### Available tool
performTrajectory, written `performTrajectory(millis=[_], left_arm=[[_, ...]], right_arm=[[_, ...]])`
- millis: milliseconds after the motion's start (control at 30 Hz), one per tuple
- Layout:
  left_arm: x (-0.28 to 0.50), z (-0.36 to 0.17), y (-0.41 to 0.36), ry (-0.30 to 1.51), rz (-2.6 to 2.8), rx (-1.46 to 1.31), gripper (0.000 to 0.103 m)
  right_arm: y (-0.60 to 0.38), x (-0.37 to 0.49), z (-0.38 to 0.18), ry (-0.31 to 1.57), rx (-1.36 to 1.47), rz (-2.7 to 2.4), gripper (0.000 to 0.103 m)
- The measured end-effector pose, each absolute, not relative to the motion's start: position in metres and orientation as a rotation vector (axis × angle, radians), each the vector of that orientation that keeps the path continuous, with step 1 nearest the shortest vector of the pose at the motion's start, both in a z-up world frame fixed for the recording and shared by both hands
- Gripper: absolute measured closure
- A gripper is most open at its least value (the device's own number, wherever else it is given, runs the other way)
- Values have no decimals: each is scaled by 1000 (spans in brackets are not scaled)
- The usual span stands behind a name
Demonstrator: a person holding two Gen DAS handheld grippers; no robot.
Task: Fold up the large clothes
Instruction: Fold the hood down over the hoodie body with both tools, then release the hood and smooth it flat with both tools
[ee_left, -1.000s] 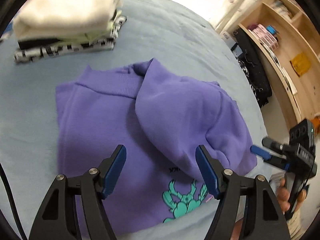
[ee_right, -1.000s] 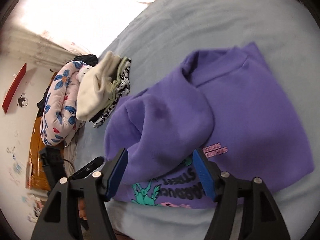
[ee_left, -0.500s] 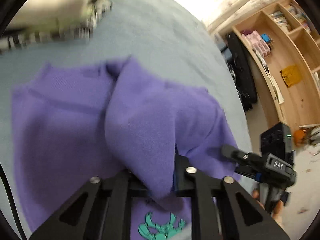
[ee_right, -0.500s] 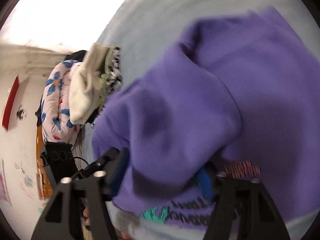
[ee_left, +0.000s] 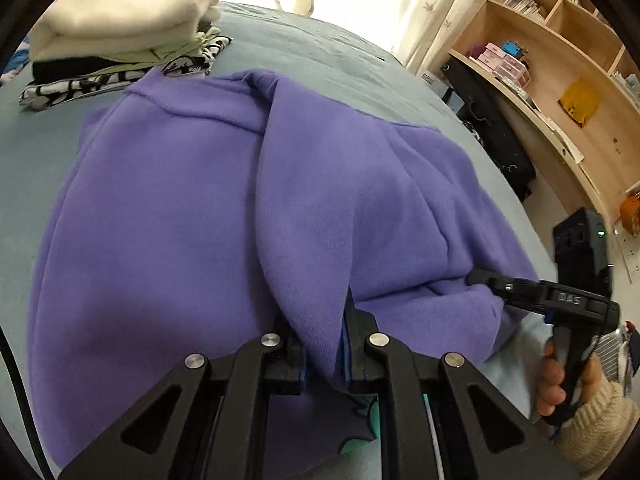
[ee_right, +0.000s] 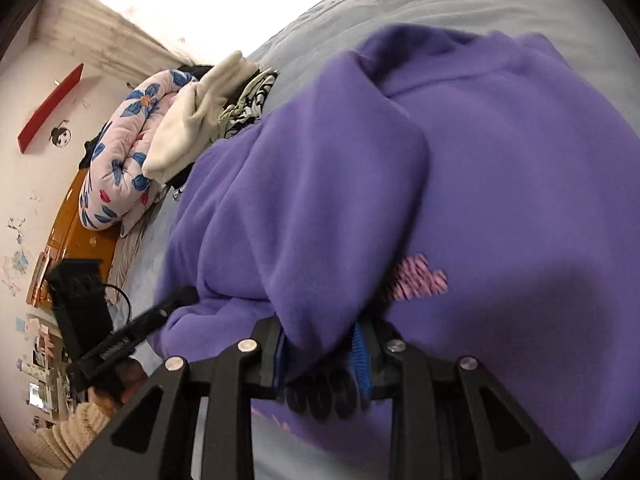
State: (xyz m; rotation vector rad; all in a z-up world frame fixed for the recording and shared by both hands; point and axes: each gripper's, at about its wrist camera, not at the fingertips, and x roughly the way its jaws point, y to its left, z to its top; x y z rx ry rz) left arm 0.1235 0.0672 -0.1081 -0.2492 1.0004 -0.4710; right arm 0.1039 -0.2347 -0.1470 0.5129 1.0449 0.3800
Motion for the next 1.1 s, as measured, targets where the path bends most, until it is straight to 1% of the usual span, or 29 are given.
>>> performTrajectory(millis=[100, 167, 200, 233, 267, 333, 367, 400, 433, 467, 567, 667, 700, 733, 767, 800, 933, 1033, 1067, 1100], left_arm=[[127, -102, 62, 1007, -457, -226, 89], [127, -97, 57, 1021, -458, -178, 77], [123, -95, 60, 1027, -465, -158, 74], [121, -90, 63, 1034, -472, -138, 64], [120, -85, 64, 1039, -469, -115, 50], [120, -74, 70, 1022, -458, -100, 38], [120, -69, 78, 1007, -462, -103, 36], [124, -62, 83, 991, -466, -113, 35], [129, -58, 87, 984, -468, -126, 34], [137, -55, 92, 976, -464, -143, 33], [169, -52, 106, 983, -440, -209, 33], [210, -65, 116, 1029, -477, -334, 34], [223, -73, 118, 1054, -505, -388, 38], [233, -80, 122, 1070, -538, -441, 53], [239, -87, 124, 1084, -560, -475, 65], [251, -95, 126, 1098, -579, -518, 69], [267, -111, 118, 1121, -637, -549, 70], [266, -108, 102, 1120, -709, -517, 70], [267, -107, 96, 1127, -736, -511, 70], [266, -103, 86, 1131, -751, -480, 70]], right_arm=[[-228, 102, -139, 1040, 451, 341, 77], [-226, 101, -133, 1052, 434, 320, 71], [-224, 103, -129, 1056, 426, 308, 69], [-226, 101, -124, 1057, 425, 298, 63], [-228, 101, -119, 1051, 429, 287, 61], [-236, 98, -108, 1031, 452, 277, 58], [-242, 98, -103, 1019, 467, 272, 52], [-246, 98, -99, 1008, 473, 260, 49], [-250, 100, -94, 1000, 472, 242, 42], [-252, 104, -91, 995, 467, 227, 40], [-255, 120, -90, 1006, 470, 217, 40], [-255, 135, -93, 1012, 479, 207, 40], [-254, 139, -95, 1017, 485, 203, 40], [-253, 143, -98, 1023, 493, 201, 40], [-249, 147, -100, 1030, 500, 208, 40], [-250, 149, -103, 1038, 504, 213, 40], [-245, 154, -114, 1074, 474, 211, 40], [-237, 157, -119, 1068, 425, 214, 41], [-235, 158, -118, 1062, 407, 212, 41], [-231, 158, -117, 1052, 370, 208, 45]])
